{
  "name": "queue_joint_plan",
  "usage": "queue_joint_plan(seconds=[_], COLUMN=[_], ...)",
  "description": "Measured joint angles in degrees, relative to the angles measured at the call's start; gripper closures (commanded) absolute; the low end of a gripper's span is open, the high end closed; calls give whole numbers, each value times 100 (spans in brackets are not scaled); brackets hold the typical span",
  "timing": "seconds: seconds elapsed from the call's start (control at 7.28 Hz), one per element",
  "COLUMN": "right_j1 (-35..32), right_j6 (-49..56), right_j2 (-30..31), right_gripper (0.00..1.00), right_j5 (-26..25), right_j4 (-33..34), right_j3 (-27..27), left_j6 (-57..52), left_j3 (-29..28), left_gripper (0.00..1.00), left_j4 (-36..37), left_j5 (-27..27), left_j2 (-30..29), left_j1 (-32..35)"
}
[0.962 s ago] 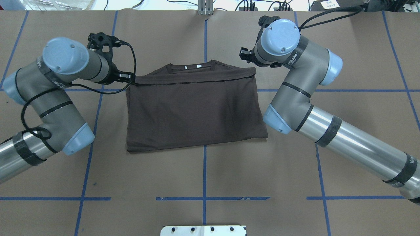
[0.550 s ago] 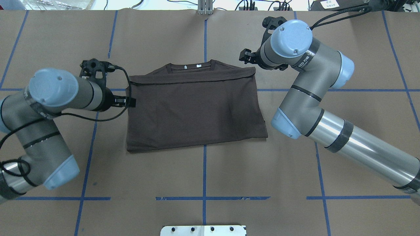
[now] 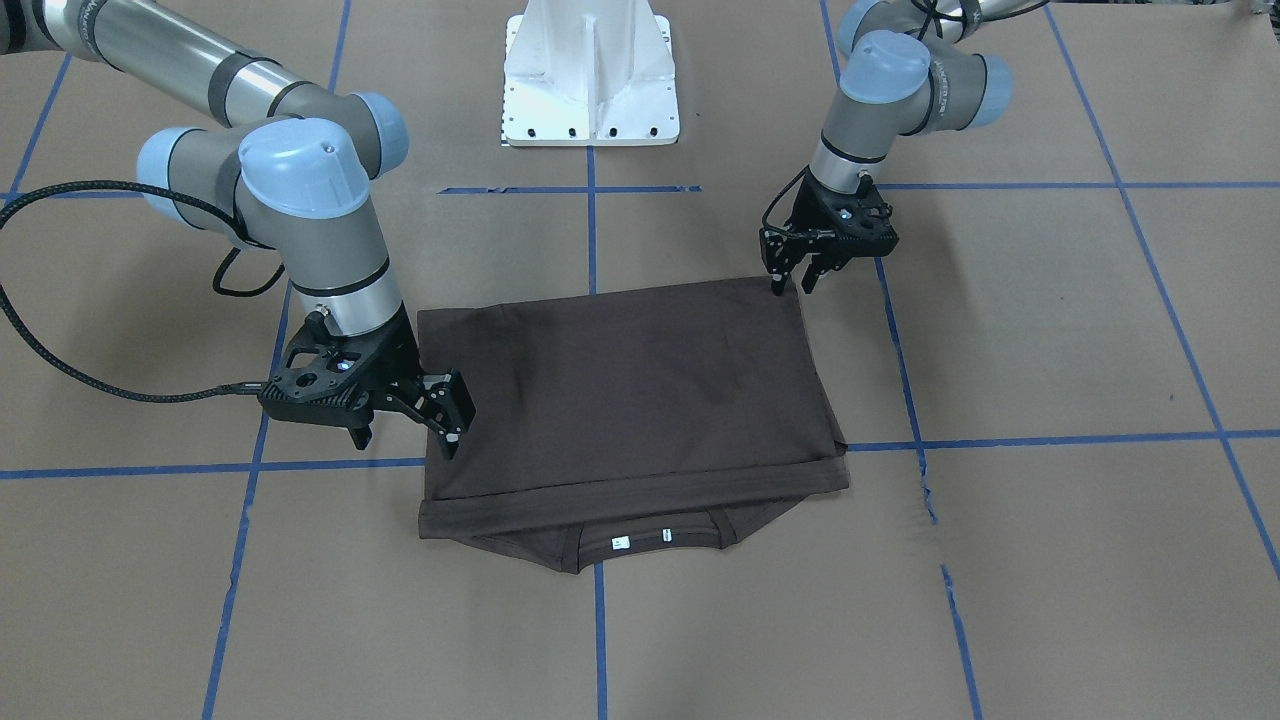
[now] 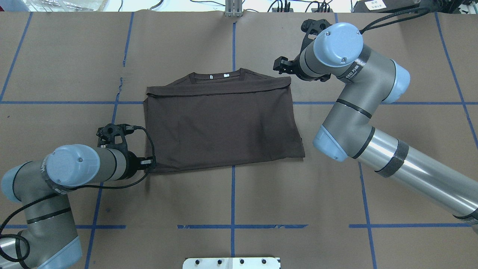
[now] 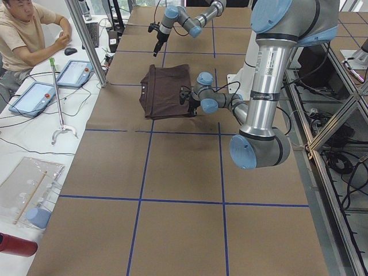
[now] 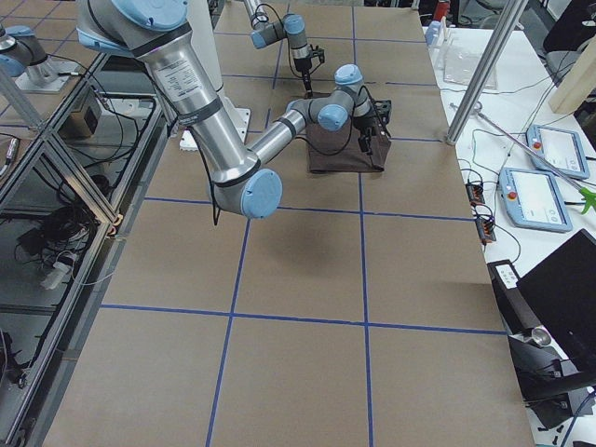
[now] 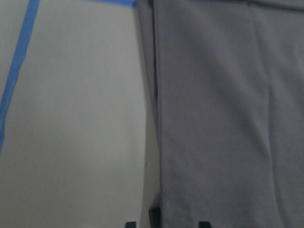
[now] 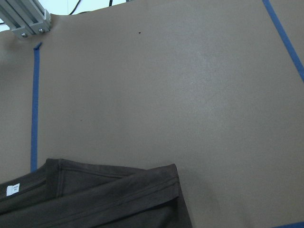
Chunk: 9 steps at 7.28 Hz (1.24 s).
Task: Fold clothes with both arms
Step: 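Lower the left gripper and grasp the side edge of the folded shirt, then drag the folded shirt edge with the left gripper away from the robot, rotating it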
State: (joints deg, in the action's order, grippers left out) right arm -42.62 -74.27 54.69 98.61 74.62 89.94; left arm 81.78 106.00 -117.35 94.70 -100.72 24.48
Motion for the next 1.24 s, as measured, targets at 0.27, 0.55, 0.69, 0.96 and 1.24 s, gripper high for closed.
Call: queue_joint_plan(seconds=[0.27,0.55,0.69,0.96,1.24], right_j1=[-1,-1,0,0,1], right_j6=[0,0,0,-2,-12], right_j2=[8,34,44,49,46], right_gripper=[0,0,0,0,0], right_j5=[-1,-2,0,-1,-7], right_j4=[0,0,-2,-7,-11], right_j3=[4,0,1,14,21], left_j6=[29,-8,-148,-925,-1947], left_j3=[2,29,67,18,-582], left_gripper=[100,100,100,100,100], left_j4=[-6,-5,4,30,0], left_j5=[-24,-41,-33,-36,-28], left_j2=[2,3,27,81,-133], left_j1=[-72,-94,-84,284,1201])
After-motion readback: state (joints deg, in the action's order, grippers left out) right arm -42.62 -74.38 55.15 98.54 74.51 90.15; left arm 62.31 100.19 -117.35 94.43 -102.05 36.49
